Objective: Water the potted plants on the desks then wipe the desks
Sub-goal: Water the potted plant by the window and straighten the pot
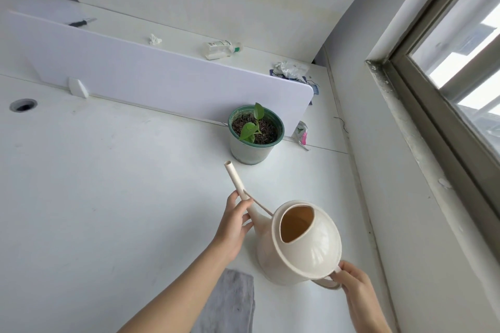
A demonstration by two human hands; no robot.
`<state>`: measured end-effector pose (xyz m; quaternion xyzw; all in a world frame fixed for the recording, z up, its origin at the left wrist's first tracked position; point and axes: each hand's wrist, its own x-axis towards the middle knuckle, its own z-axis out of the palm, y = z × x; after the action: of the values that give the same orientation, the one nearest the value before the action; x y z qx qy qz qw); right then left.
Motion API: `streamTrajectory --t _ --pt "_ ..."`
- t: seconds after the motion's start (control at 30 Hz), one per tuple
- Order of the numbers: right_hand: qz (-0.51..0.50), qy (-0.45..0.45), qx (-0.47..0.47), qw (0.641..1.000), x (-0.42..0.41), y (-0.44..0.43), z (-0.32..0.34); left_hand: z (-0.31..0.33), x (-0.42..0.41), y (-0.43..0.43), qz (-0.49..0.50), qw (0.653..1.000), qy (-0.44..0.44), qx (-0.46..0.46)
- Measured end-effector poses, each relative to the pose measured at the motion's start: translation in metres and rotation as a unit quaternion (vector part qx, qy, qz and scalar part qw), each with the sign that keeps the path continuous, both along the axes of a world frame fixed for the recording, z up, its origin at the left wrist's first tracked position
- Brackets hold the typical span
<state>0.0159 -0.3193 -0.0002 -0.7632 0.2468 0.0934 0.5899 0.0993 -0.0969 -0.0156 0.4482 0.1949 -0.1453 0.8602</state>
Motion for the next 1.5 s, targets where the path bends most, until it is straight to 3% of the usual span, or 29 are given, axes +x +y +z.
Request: streamTrajectory --t 0.57,0.77,0.93,1.03,1.17,1.3,1.5 --pt "0.031 0.026 -0.028 0.999 0.023 0.016 0.006 -0.005 -0.030 0.018 0.067 0.998 0.008 0.010" --pt "0.082 0.027 -0.013 0.996 0.023 0.003 0.002 -0.001 -0.042 0.027 0.062 0.993 0.013 0.104" --pt "0.004 -0.063 0.041 0.997 0.046 -0.015 0.017 0.031 -0.049 0.050 0.087 0.976 -0.055 0.190" --pt "0.033 -0.091 0.032 0.995 0.074 -0.004 0.037 0.054 -0.035 0.059 0.040 0.971 -0.128 0.198" --pt "0.066 -0.109 0.042 0.991 0.117 0.023 0.049 0.082 0.002 0.058 0.049 0.963 -0.184 0.192" --pt "0.060 -0.106 0.070 0.990 0.161 0.046 0.048 0.095 0.059 0.050 0.050 0.963 -0.139 0.226" --pt "0.088 -0.060 0.068 0.992 0.211 0.060 0.037 0.068 0.121 0.056 -0.082 0.933 -0.105 0.334"
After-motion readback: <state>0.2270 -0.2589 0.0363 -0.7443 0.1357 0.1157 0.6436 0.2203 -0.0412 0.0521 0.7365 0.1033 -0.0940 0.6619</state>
